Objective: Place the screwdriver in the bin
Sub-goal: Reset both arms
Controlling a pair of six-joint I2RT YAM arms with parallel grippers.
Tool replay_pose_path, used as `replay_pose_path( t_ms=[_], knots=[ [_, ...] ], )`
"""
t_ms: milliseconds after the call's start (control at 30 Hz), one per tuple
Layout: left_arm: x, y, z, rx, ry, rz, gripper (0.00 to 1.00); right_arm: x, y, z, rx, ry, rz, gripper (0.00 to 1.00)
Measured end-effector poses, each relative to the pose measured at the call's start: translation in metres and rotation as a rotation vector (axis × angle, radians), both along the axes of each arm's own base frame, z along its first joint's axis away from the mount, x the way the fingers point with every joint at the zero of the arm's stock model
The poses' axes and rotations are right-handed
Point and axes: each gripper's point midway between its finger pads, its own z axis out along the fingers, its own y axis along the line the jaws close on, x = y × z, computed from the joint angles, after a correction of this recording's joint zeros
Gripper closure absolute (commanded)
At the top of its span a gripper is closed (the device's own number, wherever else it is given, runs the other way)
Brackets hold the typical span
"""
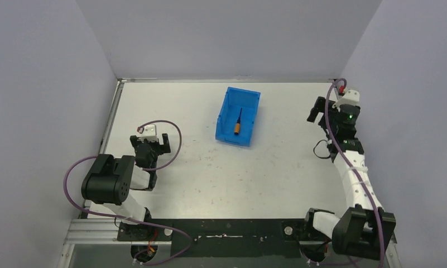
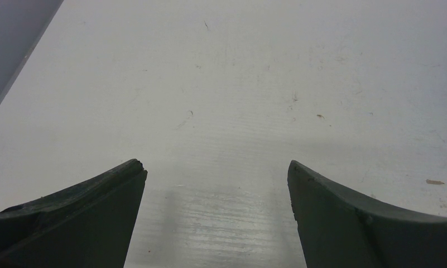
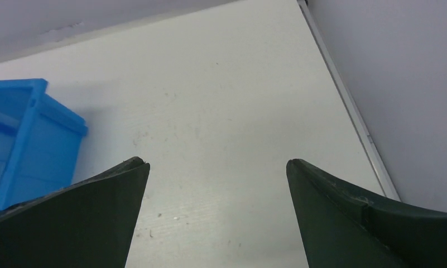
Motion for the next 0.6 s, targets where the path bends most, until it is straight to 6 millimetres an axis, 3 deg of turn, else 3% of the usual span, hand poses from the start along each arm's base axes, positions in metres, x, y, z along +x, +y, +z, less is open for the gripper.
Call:
replay_pose_path(
  t_ms=[133, 333, 400, 600],
  knots=[
    [0.000, 0.000, 0.000, 0.000, 0.000, 0.000, 0.03, -0.024, 0.017, 0.006, 0.019, -0.235, 0.050, 0.00],
    [0.000, 0.000, 0.000, 0.000, 0.000, 0.000, 0.03, -0.071, 0.032, -0.058, -0.009, -0.503, 0.096, 0.00],
    [0.000, 0.000, 0.000, 0.000, 0.000, 0.000, 0.03, -0.080, 0.034, -0.063, -0.007, -0.539, 0.098, 0.00],
    [0.000, 0.000, 0.000, 0.000, 0.000, 0.000, 0.03, -0.066, 0.044, 0.025, -0.042, -0.750, 0.174, 0.00]
  ],
)
